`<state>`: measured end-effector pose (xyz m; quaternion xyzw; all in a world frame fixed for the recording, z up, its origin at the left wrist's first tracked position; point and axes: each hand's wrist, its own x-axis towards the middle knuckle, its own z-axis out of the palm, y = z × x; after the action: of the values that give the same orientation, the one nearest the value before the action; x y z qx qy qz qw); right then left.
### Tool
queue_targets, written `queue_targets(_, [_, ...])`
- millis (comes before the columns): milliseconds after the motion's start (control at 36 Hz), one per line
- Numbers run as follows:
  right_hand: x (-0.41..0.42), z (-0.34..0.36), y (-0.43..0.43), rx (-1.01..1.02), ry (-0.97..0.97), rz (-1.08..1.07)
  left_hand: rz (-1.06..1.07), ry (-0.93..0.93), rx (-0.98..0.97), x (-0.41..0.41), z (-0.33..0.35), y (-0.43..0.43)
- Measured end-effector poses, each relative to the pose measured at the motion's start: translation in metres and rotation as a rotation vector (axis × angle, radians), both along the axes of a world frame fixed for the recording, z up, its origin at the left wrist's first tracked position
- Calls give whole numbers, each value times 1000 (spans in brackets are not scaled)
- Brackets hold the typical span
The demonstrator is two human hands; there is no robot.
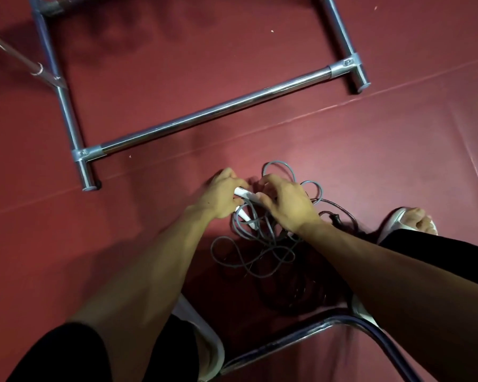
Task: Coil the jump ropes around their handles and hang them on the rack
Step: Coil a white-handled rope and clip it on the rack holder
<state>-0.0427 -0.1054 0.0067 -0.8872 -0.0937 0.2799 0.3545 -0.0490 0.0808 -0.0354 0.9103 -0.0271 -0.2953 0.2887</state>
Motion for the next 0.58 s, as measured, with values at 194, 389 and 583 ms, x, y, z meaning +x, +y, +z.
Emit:
queue_targets(194, [10, 26, 0, 17, 1, -44, -96, -81, 39, 22, 59, 12])
queue_targets(389, [21, 133, 18, 228, -89, -73, -252, -461, 98, 33, 198, 13])
queue_targets(583, [29, 267, 5, 383, -270, -69, -96, -745, 50, 2, 357, 14])
